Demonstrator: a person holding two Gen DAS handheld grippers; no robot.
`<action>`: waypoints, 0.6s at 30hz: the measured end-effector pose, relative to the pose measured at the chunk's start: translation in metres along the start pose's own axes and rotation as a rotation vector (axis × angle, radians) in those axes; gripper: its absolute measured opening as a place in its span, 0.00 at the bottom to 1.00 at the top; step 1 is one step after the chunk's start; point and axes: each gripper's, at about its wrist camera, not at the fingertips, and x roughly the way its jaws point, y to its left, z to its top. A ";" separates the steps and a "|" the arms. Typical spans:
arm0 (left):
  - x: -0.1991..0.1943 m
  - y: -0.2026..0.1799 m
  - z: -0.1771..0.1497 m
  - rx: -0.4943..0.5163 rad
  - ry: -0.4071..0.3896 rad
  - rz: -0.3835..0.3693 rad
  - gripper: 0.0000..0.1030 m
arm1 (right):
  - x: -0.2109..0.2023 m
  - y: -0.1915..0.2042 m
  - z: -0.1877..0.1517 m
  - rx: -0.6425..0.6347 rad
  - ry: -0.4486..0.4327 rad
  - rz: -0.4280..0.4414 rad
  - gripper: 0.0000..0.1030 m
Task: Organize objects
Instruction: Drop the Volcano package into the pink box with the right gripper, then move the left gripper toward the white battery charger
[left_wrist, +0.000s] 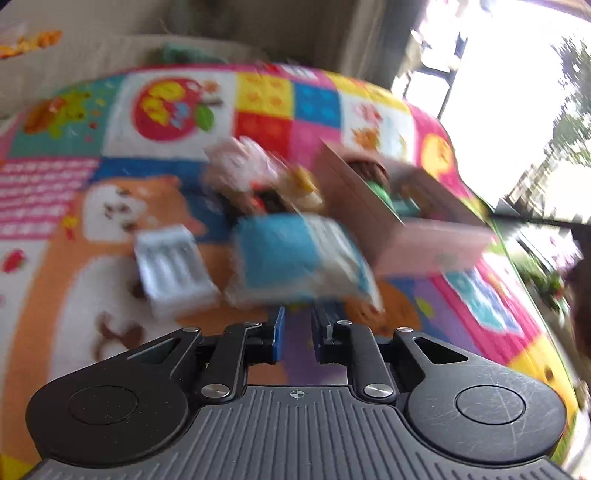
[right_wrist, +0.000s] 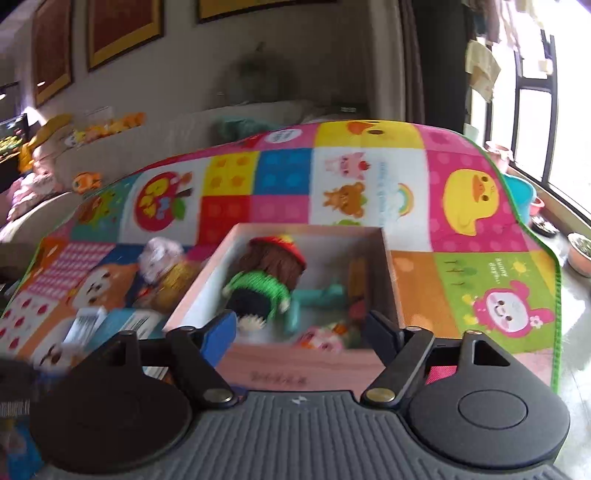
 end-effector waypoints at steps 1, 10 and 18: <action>-0.002 0.006 0.005 -0.012 -0.024 0.021 0.17 | -0.004 0.006 -0.008 -0.012 -0.003 0.020 0.80; 0.011 0.046 0.059 -0.033 -0.099 -0.031 0.17 | -0.006 0.032 -0.067 -0.022 0.076 0.130 0.84; 0.078 0.026 0.089 0.104 0.088 -0.237 0.17 | 0.011 0.025 -0.089 0.072 0.131 0.145 0.87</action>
